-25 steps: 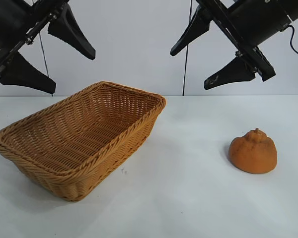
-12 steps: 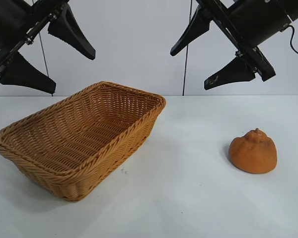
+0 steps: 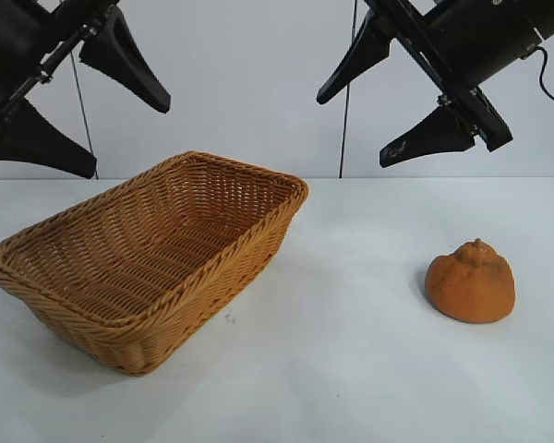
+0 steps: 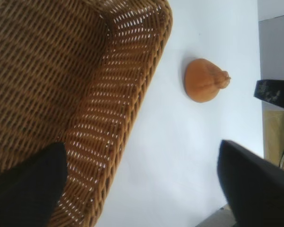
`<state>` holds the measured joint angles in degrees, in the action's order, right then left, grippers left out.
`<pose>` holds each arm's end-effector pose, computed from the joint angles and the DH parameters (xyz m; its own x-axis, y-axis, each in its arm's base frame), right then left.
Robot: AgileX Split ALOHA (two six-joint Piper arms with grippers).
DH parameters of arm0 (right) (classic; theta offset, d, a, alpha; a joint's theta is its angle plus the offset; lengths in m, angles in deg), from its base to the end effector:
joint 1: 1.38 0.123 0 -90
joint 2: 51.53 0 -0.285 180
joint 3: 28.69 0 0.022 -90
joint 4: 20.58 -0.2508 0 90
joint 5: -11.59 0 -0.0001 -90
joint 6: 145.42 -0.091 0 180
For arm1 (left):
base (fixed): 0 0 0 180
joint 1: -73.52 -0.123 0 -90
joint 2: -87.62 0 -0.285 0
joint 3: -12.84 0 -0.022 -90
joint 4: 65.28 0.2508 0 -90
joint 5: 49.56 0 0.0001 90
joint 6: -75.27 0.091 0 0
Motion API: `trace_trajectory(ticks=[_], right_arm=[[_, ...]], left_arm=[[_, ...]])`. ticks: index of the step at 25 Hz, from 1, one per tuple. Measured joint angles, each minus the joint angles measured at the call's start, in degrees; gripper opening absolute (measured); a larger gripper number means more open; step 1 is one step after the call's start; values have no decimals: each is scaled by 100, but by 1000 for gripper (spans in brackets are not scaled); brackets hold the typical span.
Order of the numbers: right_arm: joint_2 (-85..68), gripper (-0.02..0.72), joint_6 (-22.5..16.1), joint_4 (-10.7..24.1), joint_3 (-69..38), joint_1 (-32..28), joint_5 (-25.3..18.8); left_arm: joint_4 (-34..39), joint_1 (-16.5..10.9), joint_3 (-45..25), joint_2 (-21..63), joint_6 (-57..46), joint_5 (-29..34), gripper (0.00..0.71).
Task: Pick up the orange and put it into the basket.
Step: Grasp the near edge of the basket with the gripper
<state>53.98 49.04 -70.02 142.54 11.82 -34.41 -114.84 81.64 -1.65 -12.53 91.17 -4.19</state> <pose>0.3332 0.1293 0.2497 -0.9488 0.1356 -0.2852 -0.0839 0.7624 0.6416 0.3176 -0.0952 0.2541 -0.9303 -0.2072 -0.3025 0.0337 0.7733 -0.6331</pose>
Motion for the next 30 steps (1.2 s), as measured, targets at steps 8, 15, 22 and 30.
trace_trajectory(ticks=[8, 15, 22, 30], right_arm=[[0, 547, 0, 0, 0, 0, 0], [0, 547, 0, 0, 0, 0, -7], [0, 547, 0, 5, 0, 0, -9], [0, 547, 0, 5, 0, 0, -14]], left_arm=[[1270, -361, 0, 635, -1500, 492, 615], [2218, -311, 0, 1372, -3858, 671, 615], [3676, 539, -80, 1485, -5635, 540, 615], [4389, 858, -1066, 1486, -7450, -526, 615]])
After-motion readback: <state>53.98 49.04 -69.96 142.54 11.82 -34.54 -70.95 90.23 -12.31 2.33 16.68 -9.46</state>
